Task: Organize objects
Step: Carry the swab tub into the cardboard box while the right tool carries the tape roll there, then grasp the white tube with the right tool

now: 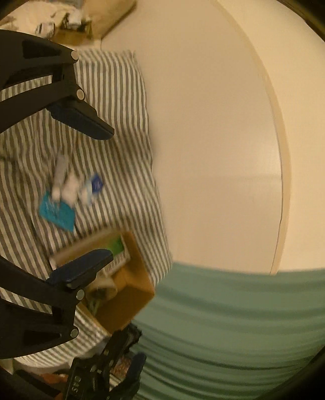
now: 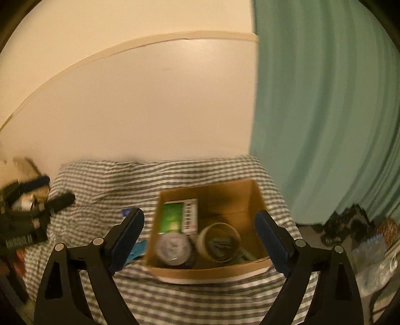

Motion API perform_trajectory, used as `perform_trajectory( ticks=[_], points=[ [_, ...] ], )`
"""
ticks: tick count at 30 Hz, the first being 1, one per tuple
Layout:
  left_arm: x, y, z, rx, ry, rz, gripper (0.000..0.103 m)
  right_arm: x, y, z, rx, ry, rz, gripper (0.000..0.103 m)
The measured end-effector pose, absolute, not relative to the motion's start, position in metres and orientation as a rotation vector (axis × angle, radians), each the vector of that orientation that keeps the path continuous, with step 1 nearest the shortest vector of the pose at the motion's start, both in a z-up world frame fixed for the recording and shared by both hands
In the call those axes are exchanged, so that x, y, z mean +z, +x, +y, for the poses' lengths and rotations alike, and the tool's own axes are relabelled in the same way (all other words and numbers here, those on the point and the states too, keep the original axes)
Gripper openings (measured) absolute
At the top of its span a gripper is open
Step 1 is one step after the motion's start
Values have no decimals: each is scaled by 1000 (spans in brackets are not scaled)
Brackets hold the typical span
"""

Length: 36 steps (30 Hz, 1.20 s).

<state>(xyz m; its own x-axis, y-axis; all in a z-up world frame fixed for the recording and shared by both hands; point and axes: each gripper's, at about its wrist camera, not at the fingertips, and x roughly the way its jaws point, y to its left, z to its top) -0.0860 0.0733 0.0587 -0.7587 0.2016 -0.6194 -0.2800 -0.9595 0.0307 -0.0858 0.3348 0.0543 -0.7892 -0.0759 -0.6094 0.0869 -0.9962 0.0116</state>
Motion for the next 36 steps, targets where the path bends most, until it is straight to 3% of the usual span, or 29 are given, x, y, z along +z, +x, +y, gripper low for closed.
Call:
perform_trajectory(
  ticks=[9,19,25,26,28,29,36],
  points=[
    [19,-74,-42,2871,-993,119,98,30,-57,236,-2795,888,92,90],
    [-63,-102,-109,2963,-1145,-64,98,-87,-114,141,-2579,1270,260,90],
    [-105,-125,-116,2939,-1264,78,98,-130,-154,100,-2502,1331,302,90],
    [-109,-129,-117,2936,-1283,85,98,-140,-162,93,-2492,1362,341,89],
    [-118,-135,-121,2934,-1318,84,98,-162,-179,82,-2468,1434,404,74],
    [-125,-138,-122,2924,-1330,66,98,-171,-187,80,-2453,1475,418,71],
    [-153,-151,-118,2827,-1416,-10,98,-213,-214,68,-2335,1632,532,69]
  ],
)
